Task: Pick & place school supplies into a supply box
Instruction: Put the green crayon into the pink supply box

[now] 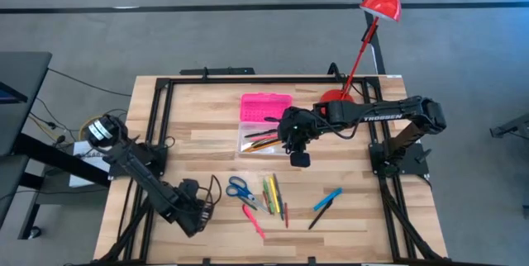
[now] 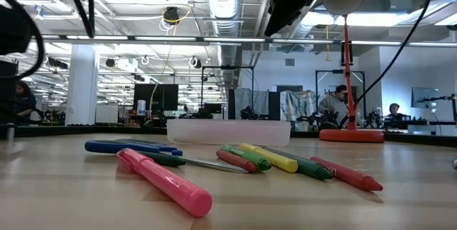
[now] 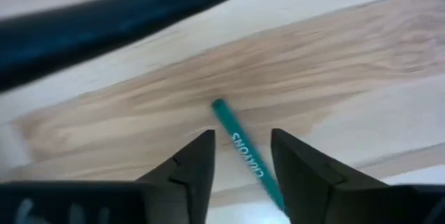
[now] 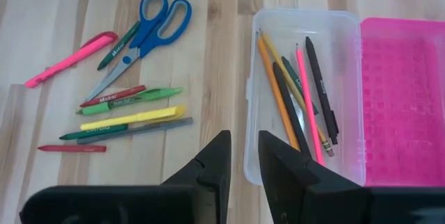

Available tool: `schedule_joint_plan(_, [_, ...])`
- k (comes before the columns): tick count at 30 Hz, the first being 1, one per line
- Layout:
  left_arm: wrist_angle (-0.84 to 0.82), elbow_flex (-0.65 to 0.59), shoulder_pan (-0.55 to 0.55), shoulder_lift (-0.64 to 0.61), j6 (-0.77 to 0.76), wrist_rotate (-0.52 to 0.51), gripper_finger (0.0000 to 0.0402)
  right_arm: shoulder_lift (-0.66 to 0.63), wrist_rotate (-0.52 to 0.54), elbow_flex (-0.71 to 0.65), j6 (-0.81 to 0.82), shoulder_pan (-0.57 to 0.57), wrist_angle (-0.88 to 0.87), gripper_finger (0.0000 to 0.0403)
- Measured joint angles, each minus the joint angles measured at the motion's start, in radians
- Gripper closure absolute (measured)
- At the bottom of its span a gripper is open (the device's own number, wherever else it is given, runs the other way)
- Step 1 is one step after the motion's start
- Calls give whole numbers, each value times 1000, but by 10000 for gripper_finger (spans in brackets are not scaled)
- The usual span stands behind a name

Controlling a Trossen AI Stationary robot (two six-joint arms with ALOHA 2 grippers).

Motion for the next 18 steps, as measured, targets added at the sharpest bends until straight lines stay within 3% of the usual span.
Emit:
schedule_joint_plan(9, [101, -70, 41, 4, 14, 9, 172, 0, -1, 0, -7, 0, -9, 336])
schedule_joint_plan(13, [201, -114, 62, -3, 45, 11, 157, 0, -1, 0, -8, 0, -10, 336])
schedule_joint_plan(18, [182, -104, 81, 1, 85, 59, 152, 0, -1, 0, -9, 0, -14, 336])
